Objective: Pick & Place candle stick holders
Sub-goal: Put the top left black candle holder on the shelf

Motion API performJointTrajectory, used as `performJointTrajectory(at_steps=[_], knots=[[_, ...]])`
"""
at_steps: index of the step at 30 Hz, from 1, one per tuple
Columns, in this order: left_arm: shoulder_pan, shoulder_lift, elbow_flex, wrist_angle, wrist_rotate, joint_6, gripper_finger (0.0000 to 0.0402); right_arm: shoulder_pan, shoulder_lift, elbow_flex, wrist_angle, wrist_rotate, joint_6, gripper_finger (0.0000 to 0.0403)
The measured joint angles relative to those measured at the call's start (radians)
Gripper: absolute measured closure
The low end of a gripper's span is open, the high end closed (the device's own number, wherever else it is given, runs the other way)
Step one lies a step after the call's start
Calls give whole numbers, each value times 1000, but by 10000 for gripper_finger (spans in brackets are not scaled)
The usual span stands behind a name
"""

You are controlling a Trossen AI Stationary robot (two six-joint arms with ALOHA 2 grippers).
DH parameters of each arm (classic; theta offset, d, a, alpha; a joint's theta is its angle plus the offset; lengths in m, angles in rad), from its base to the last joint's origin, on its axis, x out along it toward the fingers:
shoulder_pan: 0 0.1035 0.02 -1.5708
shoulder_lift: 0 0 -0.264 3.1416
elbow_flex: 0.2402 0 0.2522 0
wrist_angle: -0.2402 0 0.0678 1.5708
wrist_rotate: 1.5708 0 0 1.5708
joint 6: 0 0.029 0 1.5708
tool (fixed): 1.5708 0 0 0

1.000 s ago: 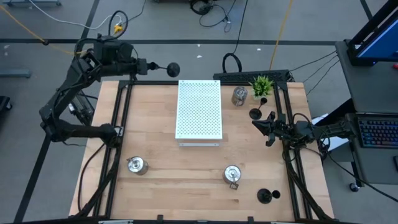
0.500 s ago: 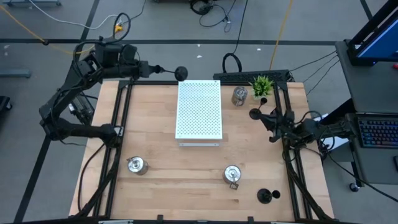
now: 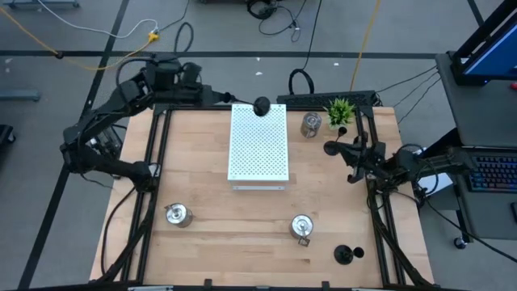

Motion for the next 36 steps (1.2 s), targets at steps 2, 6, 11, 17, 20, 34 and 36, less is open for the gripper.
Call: performJointTrajectory(at_steps=[2, 6, 11, 17, 20, 34, 36], knots=[[-20, 15, 0, 23, 14, -6, 399, 0, 73, 59, -18, 0, -58, 403], [-57, 35, 0, 58, 20, -22, 399, 0, 213, 196, -18, 5, -198, 393], [-98, 45, 0, 85, 19, -25, 399, 0, 380, 361, -50, 55, -333, 366], [-152, 59, 0, 87, -21, -23, 399, -34, 552, 545, -173, 79, -391, 323], [-172, 70, 0, 91, -33, -20, 399, -57, 641, 630, -253, 78, -392, 300], [-210, 132, 0, 136, -35, 1, 399, -115, 967, 896, -405, 74, -403, 209], [-211, 129, 0, 137, -34, 3, 399, -120, 986, 906, -415, 74, -402, 203]])
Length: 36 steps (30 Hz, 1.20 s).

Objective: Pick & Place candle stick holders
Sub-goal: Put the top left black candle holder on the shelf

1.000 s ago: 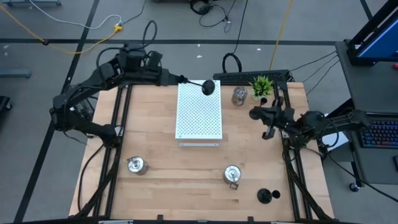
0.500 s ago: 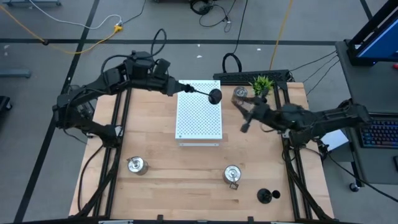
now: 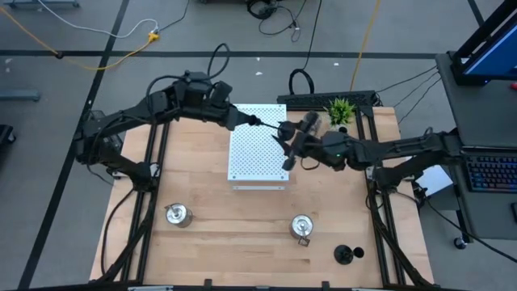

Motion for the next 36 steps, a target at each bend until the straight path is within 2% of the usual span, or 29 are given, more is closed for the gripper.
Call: performJointTrajectory(at_steps=[12, 24, 36], knots=[[-33, 27, 0, -3, -27, 3, 399, -54, 53, 5, -4, -67, 54, 199], [-39, 77, 1, 58, 19, -1, 399, -73, 51, 5, -35, -75, 106, 202], [-35, 80, 0, 35, 1, 3, 399, -73, 52, 5, -59, -75, 124, 262]])
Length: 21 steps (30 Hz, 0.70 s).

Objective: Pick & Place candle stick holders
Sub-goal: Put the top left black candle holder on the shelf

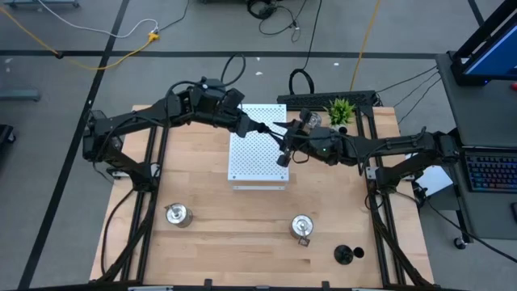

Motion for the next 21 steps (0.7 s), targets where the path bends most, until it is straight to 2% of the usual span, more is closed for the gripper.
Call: performJointTrajectory(at_steps=[10, 18, 21], knots=[[1, 34, 0, 18, 27, 1, 399, -2, 0, -1, -3, -7, 45, 318], [7, 35, 0, 13, 29, 7, 400, -1, 0, -2, -9, -16, 41, 387], [14, 35, 0, 11, 39, 7, 400, -1, 0, -2, -8, -19, 41, 393]])
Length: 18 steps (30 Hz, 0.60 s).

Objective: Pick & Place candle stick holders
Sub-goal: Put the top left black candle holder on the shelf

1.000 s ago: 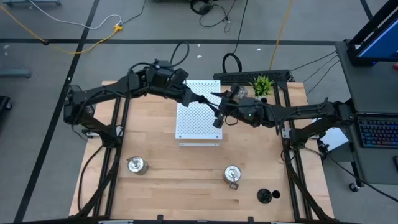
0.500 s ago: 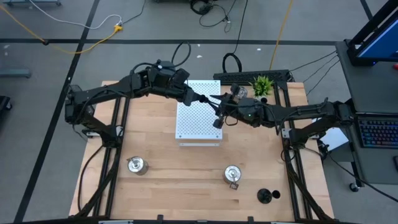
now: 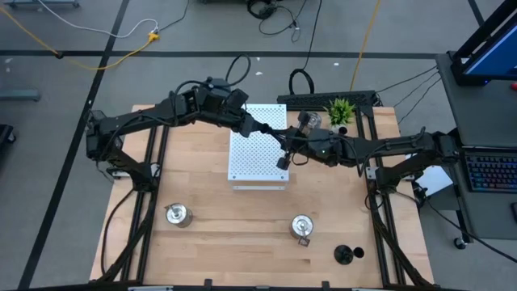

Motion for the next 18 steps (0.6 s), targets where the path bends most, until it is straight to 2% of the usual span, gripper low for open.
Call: performJointTrajectory(at_steps=[3, 6, 12, 18], knots=[[5, 0, 0, 7, 11, 8, 399, 0, 0, 0, 0, 5, 29, 393], [15, 0, 0, 22, 10, 16, 381, 0, 0, 0, 4, 15, 48, 395], [32, 0, 0, 32, 22, 53, 319, -3, 0, 0, -1, 40, 74, 396], [41, -2, 0, 31, 23, 70, 236, -21, -2, 0, -4, 28, 101, 396]])
